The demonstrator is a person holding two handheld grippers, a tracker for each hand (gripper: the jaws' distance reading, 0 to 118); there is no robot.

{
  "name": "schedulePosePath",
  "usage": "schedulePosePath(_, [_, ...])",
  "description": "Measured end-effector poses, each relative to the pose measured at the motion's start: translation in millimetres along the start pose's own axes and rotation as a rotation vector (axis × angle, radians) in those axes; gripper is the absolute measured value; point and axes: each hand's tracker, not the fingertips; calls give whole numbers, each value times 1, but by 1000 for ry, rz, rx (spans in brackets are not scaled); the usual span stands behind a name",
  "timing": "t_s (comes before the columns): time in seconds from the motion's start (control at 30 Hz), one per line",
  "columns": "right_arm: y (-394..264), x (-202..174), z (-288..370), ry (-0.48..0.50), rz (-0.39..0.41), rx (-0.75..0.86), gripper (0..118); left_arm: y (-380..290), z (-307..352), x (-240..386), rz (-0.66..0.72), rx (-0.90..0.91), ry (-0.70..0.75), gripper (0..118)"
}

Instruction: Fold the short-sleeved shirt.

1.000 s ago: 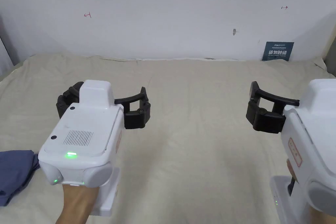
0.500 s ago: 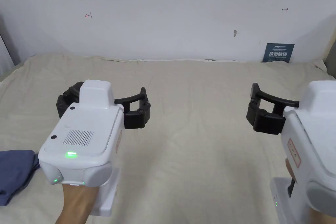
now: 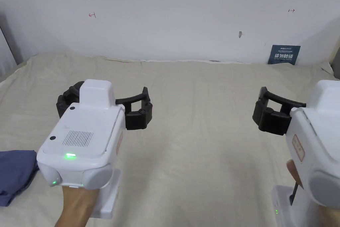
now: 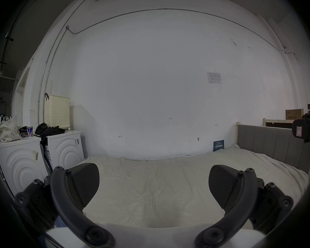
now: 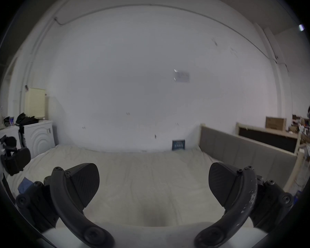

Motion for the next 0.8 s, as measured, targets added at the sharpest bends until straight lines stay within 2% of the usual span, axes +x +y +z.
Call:
schedulePosePath(0.13, [10, 7, -10, 13, -95, -222, 118, 3, 1, -2, 12, -2, -3, 118])
schedulePosePath(0.23, [15, 5, -15, -118, -140, -342, 118, 4, 1, -4, 25, -1, -5, 118])
schedulePosePath(0.3, [17, 6, -20, -118, -125, -385, 118, 4, 0, -4, 27, 3, 0, 118])
schedulePosePath(0.4, [15, 6, -23, -71, -104, -391, 118, 4, -1, -5, 27, 2, 2, 118])
schedulePosePath(0.63, [12, 3, -22, -54, -159, -374, 118, 5, 0, -5, 23, 4, 2, 118])
schedulePosePath(0.8, [15, -1, -21, -49, -111, -325, 118, 5, 0, -6, 24, 7, 3, 118])
